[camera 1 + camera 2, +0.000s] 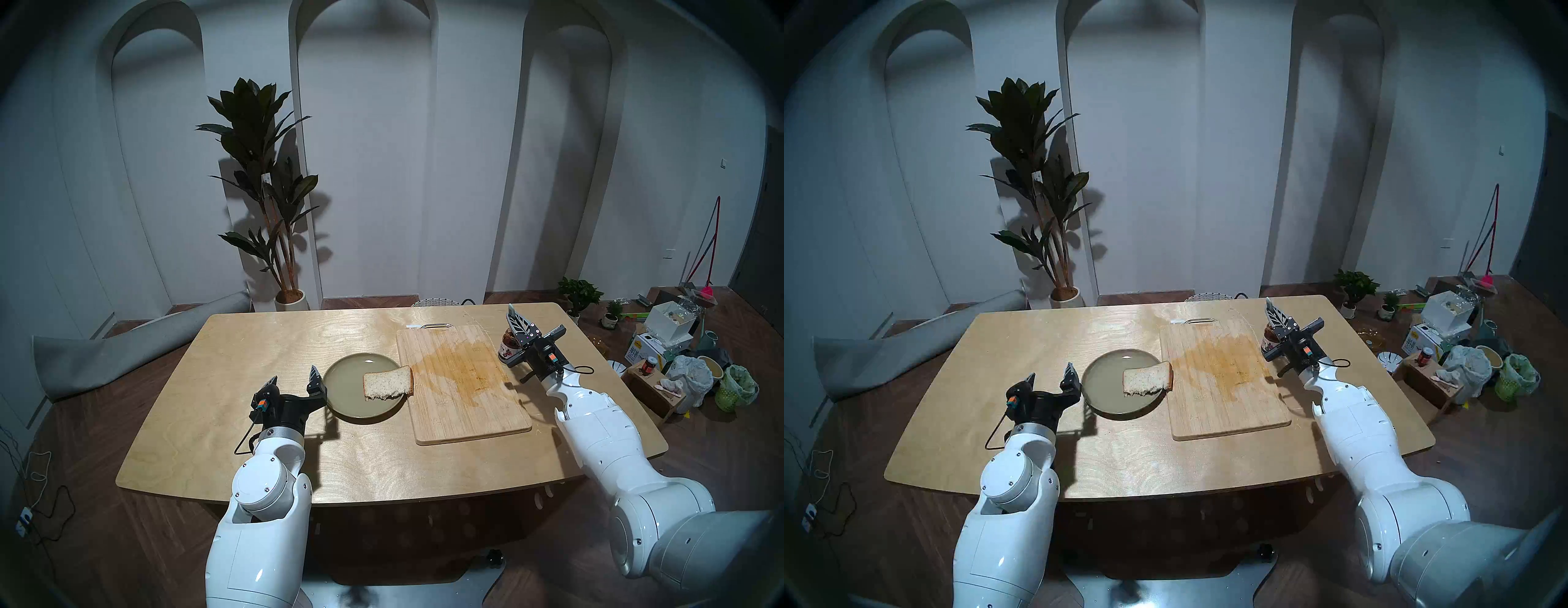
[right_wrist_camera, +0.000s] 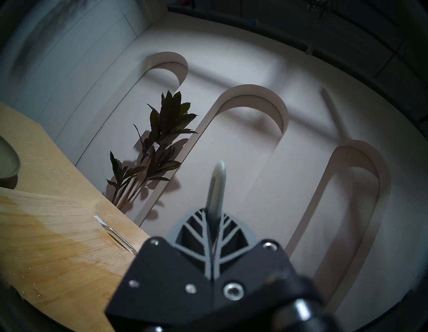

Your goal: Spread jam over the slice of bread with the knife

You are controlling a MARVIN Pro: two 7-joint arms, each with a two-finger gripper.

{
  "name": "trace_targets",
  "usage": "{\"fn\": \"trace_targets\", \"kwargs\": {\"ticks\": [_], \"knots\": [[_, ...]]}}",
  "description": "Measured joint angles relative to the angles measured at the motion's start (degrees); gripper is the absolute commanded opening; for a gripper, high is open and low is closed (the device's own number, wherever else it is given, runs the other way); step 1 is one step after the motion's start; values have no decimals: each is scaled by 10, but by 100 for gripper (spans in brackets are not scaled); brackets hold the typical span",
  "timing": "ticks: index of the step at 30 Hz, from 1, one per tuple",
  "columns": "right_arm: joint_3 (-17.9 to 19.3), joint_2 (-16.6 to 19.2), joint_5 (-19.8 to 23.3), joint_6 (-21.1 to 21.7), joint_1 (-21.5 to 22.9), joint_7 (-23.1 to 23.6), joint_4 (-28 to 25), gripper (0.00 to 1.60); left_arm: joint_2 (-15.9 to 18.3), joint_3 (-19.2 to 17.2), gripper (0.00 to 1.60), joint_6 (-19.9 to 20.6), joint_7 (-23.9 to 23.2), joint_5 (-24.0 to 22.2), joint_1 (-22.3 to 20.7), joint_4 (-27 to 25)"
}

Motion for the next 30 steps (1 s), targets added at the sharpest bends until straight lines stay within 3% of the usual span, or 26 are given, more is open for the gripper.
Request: {"fn": "trace_targets", "kwargs": {"ticks": [13,30], "knots": [[-5,4,-10,-9,24,-6,36,0,1,-1,160,0,-1,-1,-1,4],[-13,6,3,-9,32,-4,30,0,1,0,160,-1,-1,-1,-4,8]]}}
